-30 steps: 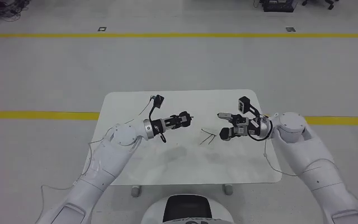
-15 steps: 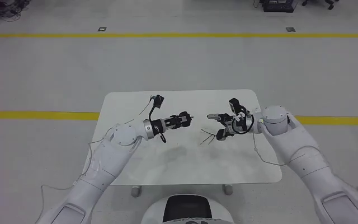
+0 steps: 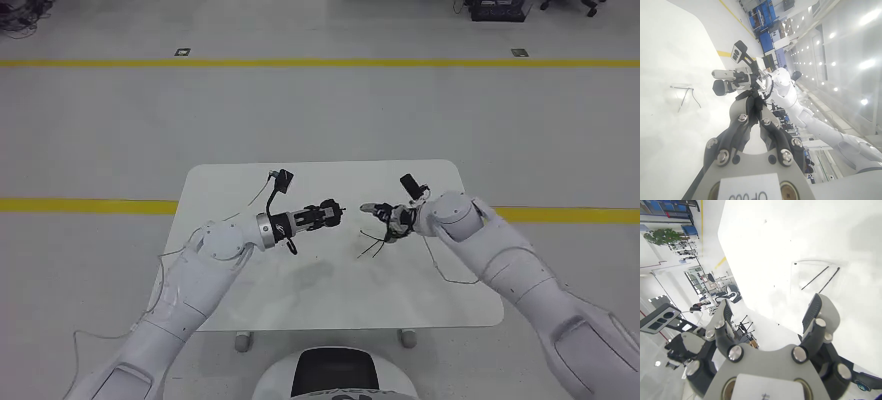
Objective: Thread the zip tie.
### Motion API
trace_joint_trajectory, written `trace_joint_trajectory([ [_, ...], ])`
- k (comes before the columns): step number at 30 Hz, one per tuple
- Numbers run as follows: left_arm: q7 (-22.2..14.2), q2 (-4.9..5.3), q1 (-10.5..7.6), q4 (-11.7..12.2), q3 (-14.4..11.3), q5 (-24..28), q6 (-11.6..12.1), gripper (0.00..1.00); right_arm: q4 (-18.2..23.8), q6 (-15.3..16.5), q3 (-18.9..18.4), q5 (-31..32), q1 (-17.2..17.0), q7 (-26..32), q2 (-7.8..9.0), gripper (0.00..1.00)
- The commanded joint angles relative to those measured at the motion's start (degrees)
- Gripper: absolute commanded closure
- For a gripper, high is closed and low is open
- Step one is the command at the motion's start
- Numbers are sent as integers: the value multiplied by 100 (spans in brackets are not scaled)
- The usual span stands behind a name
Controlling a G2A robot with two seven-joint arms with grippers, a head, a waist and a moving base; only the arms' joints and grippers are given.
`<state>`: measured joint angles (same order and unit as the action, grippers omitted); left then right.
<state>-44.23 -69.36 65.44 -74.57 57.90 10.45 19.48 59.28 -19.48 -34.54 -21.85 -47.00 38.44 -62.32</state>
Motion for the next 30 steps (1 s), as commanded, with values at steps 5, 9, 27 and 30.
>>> trace_joint_trajectory([
  [5,0,0,0,0,0,0,0,100,-509,0,827,-484,473,-433,-260,0],
  [9,0,0,0,0,0,0,0,100,-509,0,827,-484,473,-433,-260,0],
  [27,-942,226,357,54,498,938,-68,100,-509,0,827,-484,473,-433,-260,0],
  [30,-997,243,375,48,518,1072,-29,100,-509,0,827,-484,473,-433,-260,0],
])
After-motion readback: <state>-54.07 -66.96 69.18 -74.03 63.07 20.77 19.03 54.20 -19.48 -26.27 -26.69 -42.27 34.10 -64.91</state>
